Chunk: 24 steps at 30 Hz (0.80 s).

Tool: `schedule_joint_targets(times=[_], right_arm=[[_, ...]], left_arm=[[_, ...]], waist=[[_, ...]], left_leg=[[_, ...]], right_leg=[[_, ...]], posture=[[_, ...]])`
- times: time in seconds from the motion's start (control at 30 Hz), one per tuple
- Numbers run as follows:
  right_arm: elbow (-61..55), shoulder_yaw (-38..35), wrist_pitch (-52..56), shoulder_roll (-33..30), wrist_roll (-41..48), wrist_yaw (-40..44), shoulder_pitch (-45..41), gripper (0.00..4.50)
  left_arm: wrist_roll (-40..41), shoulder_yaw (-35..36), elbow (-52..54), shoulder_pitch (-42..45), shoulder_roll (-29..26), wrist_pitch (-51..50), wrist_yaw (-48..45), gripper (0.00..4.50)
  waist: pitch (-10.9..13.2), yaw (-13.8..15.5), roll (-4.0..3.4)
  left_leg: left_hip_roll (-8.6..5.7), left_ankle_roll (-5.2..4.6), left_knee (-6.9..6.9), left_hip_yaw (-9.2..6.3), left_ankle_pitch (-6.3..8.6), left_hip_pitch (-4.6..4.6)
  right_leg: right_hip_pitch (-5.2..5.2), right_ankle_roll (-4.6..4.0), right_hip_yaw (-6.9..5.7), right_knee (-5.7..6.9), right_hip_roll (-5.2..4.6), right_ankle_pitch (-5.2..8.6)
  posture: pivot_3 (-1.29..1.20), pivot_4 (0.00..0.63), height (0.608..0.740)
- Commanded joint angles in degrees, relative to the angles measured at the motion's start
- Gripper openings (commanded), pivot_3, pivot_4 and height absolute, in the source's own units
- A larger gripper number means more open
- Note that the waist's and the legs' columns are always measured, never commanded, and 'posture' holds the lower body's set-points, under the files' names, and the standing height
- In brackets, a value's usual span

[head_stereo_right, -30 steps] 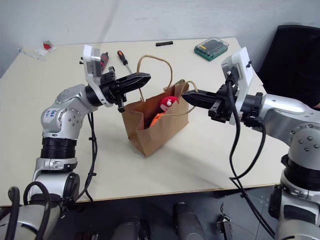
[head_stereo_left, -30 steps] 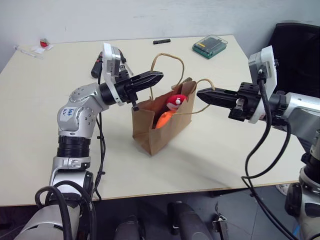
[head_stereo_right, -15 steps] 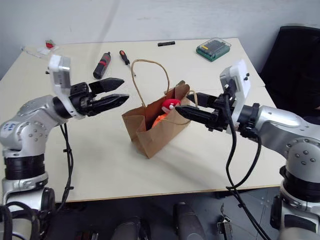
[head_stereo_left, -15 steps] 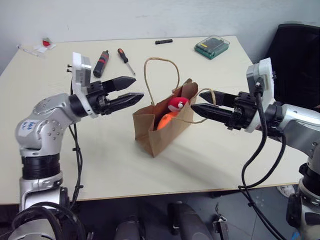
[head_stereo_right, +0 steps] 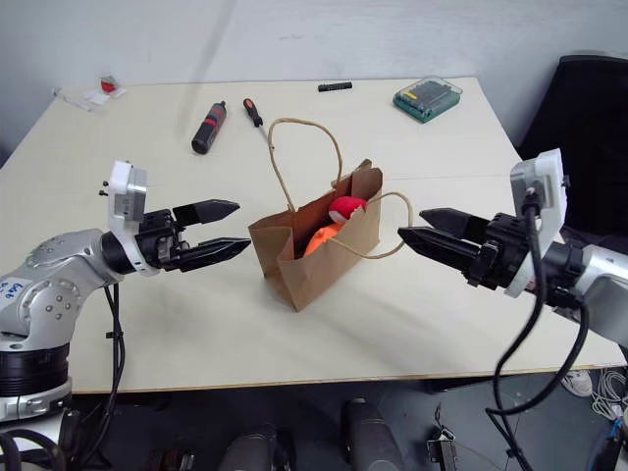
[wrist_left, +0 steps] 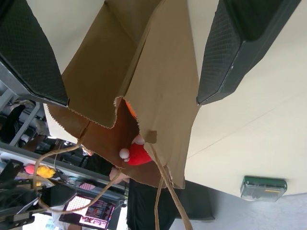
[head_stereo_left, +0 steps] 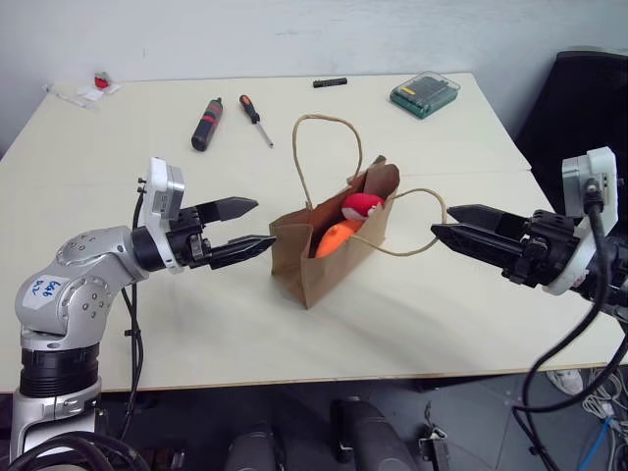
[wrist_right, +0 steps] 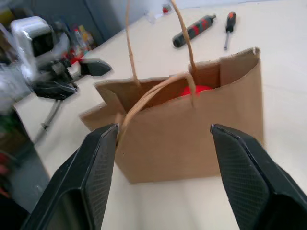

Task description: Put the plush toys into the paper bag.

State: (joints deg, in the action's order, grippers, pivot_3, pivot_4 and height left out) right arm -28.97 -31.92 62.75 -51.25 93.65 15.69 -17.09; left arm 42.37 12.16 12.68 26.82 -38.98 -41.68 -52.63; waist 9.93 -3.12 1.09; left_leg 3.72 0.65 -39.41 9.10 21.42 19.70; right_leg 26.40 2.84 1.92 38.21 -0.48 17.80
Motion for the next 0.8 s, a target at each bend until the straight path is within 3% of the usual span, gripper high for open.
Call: schedule_joint_targets(times=[0.03,0.17,0.27,0.5,0.6,0.8], right_arm=[[-6.2,-2.4,-0.1,-5.9,-7.2,7.1,6.5,3.13],[-9.4,-1.1,-4.1,-7.4,-16.4,13.6,13.5,3.13],[-10.7,6.8,-9.0,-4.6,-26.0,12.5,12.4,2.55],[-9.2,30.0,-17.0,6.2,-46.1,8.7,0.2,0.04],[-6.9,37.0,-19.6,10.4,-53.0,8.8,-3.3,0.04],[0.1,43.9,-24.0,17.3,-62.0,10.3,-6.4,0.04]], left_arm=[[0.0,0.2,0.4,1.0,-0.3,1.6,-0.3,4.45],[-0.4,-1.0,0.7,0.4,0.0,2.4,-0.9,4.45],[-0.3,-2.6,1.0,0.6,1.3,2.7,-0.7,4.50],[-3.7,-7.1,-0.3,0.8,3.5,6.0,-1.5,4.50],[-4.8,-8.3,-0.2,0.8,3.6,7.1,-2.3,4.50],[-8.1,-11.1,-0.5,-0.9,4.6,9.3,-1.8,4.50]], waist=[[0.0,0.1,0.00],[0.0,0.2,0.03],[0.0,0.0,0.06],[-0.1,-0.1,0.10],[-0.1,-0.1,0.10],[-0.1,0.1,0.11]], left_leg=[[0.00,0.00,0.01,-0.01,0.00,0.00],[0.00,-0.01,0.14,-0.10,-0.01,0.02],[-0.02,-0.04,0.14,-0.07,-0.01,-0.01],[0.00,0.00,0.20,0.04,-0.03,-0.43],[0.01,0.00,0.21,0.06,-0.03,-0.43],[0.00,-0.02,0.22,0.11,-0.03,-0.43]], right_leg=[[0.00,0.00,0.00,-0.02,0.01,0.00],[-0.07,0.07,-0.02,-0.24,0.01,-0.04],[-0.10,0.13,0.01,-0.28,0.00,-0.08],[-0.41,0.07,0.03,-0.26,0.05,-0.07],[-0.39,0.03,0.00,-0.29,0.04,-0.05],[-0.39,0.03,0.00,-0.30,0.02,-0.05]], posture=[[0.00,0.150,0.740],[0.00,0.150,0.740],[0.00,0.150,0.740],[0.00,0.150,0.740],[0.00,0.150,0.740],[0.00,0.150,0.740]])
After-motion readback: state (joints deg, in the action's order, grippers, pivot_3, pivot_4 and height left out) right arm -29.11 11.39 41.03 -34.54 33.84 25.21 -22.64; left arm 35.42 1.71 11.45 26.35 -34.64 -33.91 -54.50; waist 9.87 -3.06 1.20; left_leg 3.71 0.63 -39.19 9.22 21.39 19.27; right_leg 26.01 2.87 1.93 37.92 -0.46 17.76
